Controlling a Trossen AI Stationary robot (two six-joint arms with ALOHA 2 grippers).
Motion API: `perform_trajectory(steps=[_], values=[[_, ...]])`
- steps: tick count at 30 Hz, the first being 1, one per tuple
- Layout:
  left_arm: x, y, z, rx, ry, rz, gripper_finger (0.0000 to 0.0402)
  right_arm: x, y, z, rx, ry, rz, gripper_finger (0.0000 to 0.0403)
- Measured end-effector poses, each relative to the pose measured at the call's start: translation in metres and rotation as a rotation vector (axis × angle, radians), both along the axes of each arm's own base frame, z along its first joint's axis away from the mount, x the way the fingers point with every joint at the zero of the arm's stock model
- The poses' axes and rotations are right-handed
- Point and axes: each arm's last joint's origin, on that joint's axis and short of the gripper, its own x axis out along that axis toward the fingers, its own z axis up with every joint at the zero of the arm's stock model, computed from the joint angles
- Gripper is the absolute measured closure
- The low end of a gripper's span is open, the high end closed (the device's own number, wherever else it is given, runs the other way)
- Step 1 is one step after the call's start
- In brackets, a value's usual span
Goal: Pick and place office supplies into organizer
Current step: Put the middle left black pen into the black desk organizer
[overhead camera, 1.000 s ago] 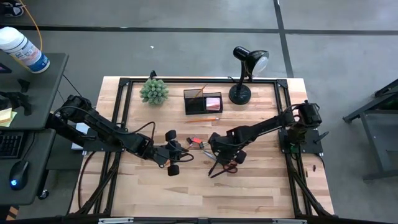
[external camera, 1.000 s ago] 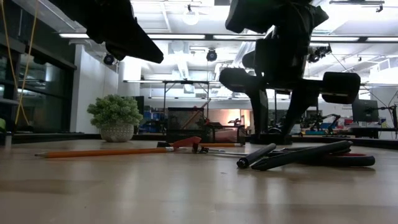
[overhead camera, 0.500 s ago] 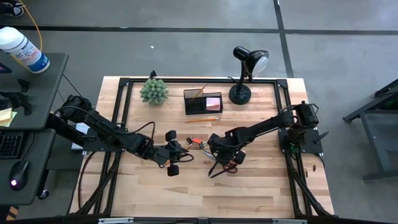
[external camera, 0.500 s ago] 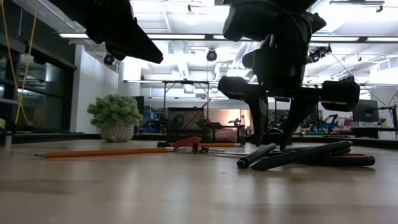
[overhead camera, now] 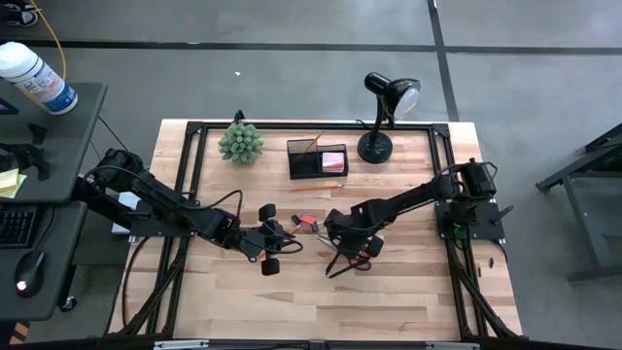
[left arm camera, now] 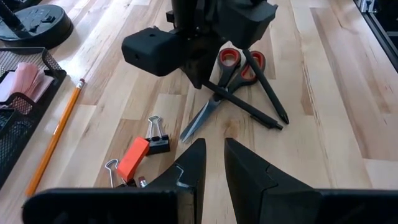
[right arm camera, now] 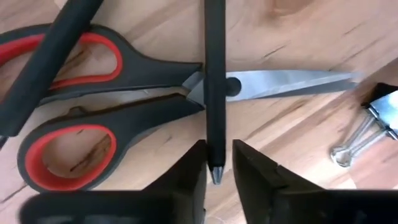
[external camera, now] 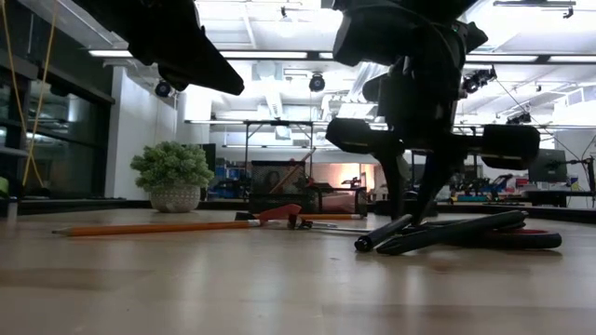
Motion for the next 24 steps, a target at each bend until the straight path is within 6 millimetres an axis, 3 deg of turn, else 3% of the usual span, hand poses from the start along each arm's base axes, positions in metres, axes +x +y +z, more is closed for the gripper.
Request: perform_trajectory(steps=[5,10,24], values=[[0.000,0.000,0.000,0.000,0.000,0.001,0.0355,0.000,0.000,-0.004,0.018,0.030,0.005,0.0377],[0.000,0.000,0.000,0.002,0.001,0.002,0.0355,0.000,0.000,-0.003,0.002,0.042,-0.030,0.0377],[-0.001,0.001,0.000,0.049,0.012,0.000,0.0355,0.016,-0.002,0.032,-0.041,0.051,-0.124,0.0377]])
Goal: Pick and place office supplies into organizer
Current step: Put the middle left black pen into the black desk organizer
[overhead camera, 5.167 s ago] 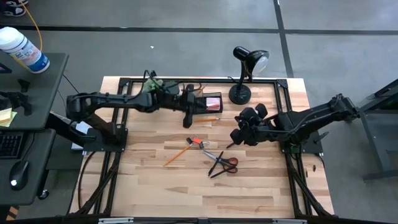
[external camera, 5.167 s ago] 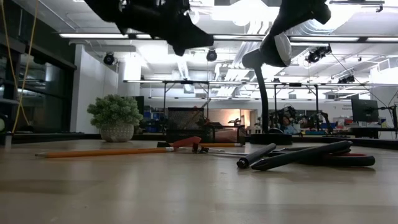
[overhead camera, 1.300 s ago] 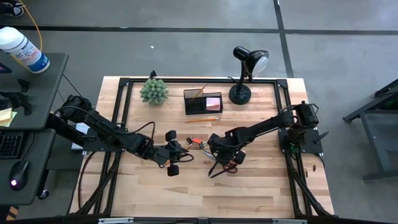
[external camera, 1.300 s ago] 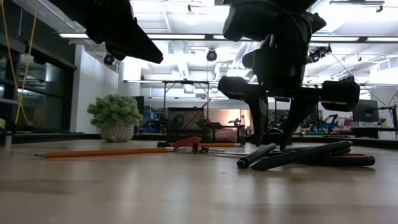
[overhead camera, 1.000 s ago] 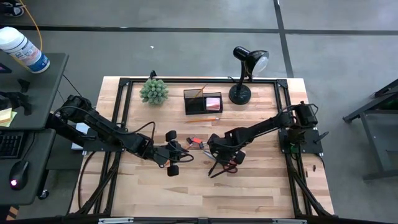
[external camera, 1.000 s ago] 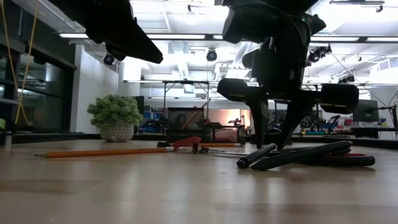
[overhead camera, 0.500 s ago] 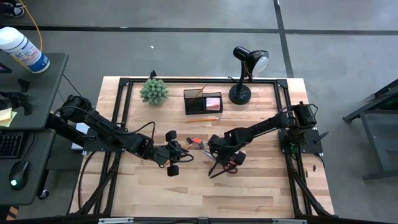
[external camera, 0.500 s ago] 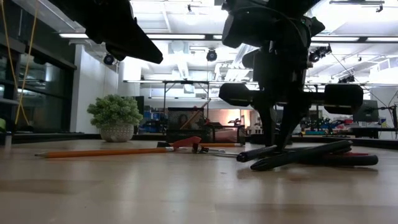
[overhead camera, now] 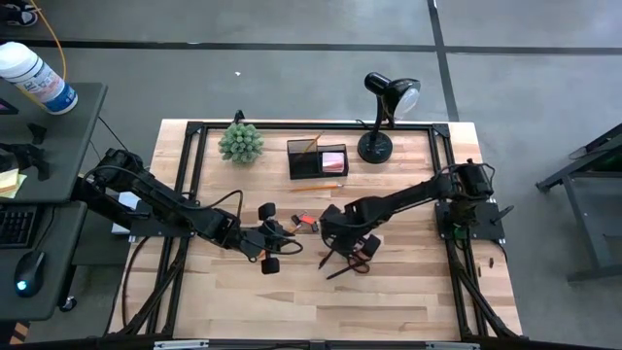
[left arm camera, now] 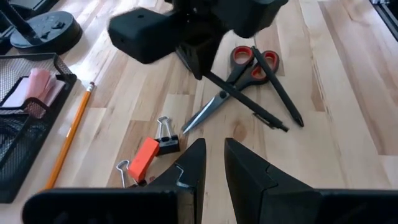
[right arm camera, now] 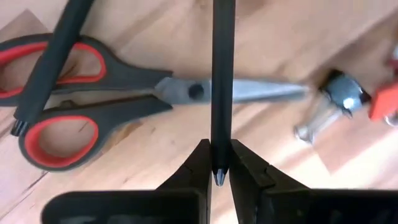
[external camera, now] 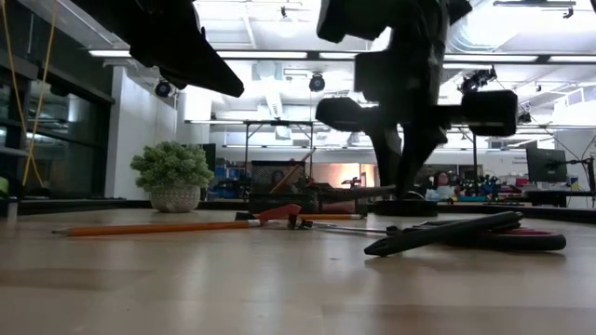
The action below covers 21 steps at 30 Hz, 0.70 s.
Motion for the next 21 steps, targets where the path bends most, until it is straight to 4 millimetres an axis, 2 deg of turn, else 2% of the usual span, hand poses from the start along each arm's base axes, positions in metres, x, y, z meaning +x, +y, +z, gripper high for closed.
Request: perform_trajectory(steps=[5,9,16,21], values=[[0.000,0.000,0.000,0.013,0.003,-0.014,0.0355,0.004,-0.016,0.022,-0.079,0.035,-0.164,0.0377],[0.000,0.000,0.000,0.017,0.005,-0.019,0.0355,0.008,-0.036,0.048,-0.164,0.044,-0.274,0.0377],[0.000,0.000,0.000,0.016,0.003,-0.021,0.0355,0.010,-0.086,0.093,-0.146,0.026,-0.657,0.0377],[0.001,-0.001,0.002,0.031,-0.007,-0.028,0.0355,0.003,-0.123,0.114,-0.095,0.009,-0.957,0.0377]])
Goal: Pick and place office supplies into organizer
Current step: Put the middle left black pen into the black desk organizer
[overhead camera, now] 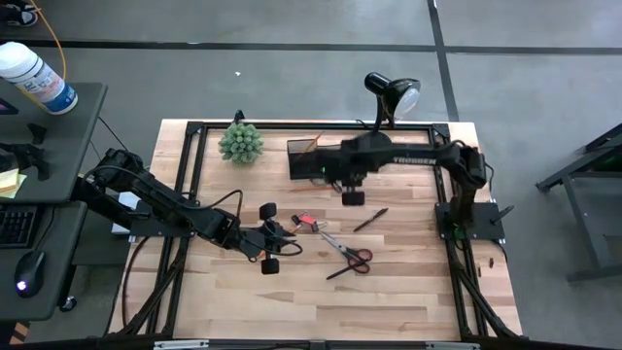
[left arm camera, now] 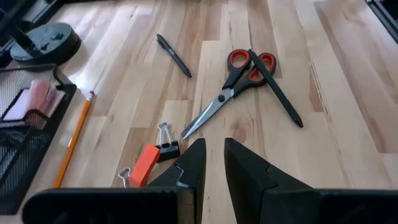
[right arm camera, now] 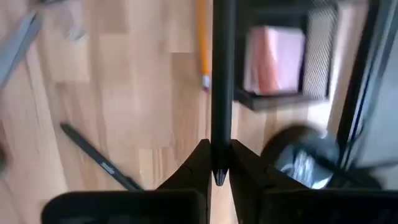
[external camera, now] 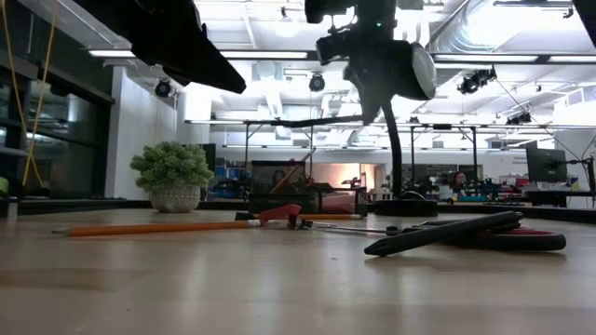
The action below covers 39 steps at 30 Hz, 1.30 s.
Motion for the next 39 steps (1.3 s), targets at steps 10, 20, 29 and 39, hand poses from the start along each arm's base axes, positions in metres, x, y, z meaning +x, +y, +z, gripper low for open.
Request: perform_trajectory(steps=[10,20,29,39], values=[[0.006,-0.001,0.012,0.066,-0.021,-0.032,0.0355,-0.025,-0.043,0.016,0.154,0.038,-0.345,0.0377],[0.000,0.005,0.049,0.210,-0.126,0.067,0.0355,-0.003,-0.032,0.068,0.113,-0.269,-0.199,0.0377],[-0.047,0.026,0.116,0.342,-0.323,0.274,0.0355,0.009,-0.034,0.157,0.046,-0.816,-0.079,0.0377],[-0.090,0.054,0.194,0.500,-0.746,0.317,0.0355,0.017,-0.022,0.188,0.137,-1.083,0.049,0.0377]])
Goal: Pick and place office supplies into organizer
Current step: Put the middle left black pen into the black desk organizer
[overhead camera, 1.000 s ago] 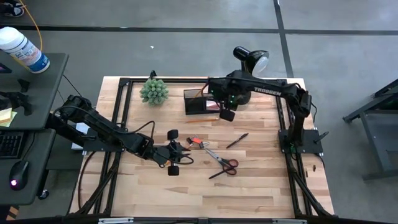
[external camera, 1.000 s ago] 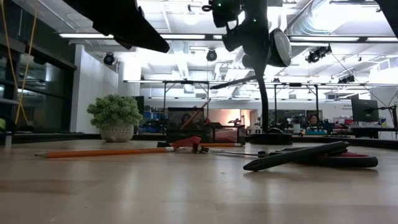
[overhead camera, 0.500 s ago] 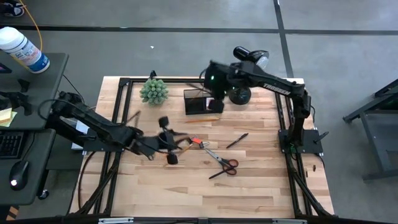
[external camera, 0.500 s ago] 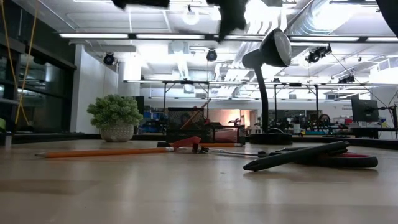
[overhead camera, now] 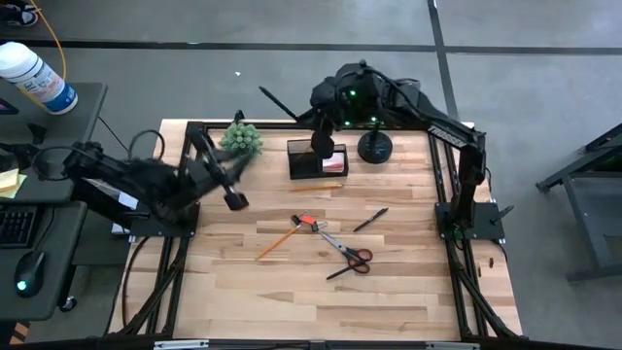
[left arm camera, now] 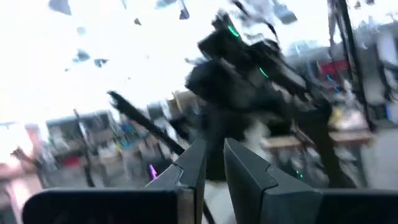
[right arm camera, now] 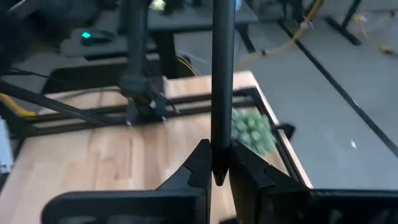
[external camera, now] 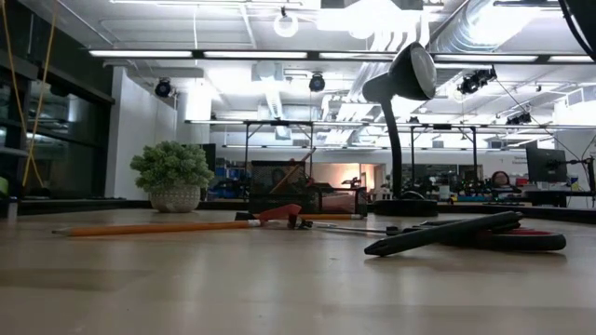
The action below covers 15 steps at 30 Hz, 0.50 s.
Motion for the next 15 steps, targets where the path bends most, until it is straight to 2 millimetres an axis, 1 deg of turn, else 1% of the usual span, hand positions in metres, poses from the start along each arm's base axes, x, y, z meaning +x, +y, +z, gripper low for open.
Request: perform_trajectory(steps=[2,5,9,12,15], values=[[-0.002,0.007,0.005,0.055,-0.012,0.045,0.0355,0.004,0.007,0.003,-0.021,-0.039,0.040,0.0377],[-0.001,0.015,0.006,0.081,-0.012,0.085,0.0355,0.008,0.016,0.007,-0.037,-0.087,0.069,0.0377],[0.001,0.024,0.007,0.089,-0.052,0.048,0.0355,0.011,0.022,0.012,-0.055,-0.142,0.092,0.0377],[0.003,0.030,0.006,0.096,-0.072,0.017,0.0355,0.014,0.024,0.013,-0.059,-0.161,0.097,0.0377],[0.005,0.035,0.006,0.105,-0.088,-0.010,0.0355,0.018,0.027,0.009,-0.083,-0.149,0.113,0.0377]])
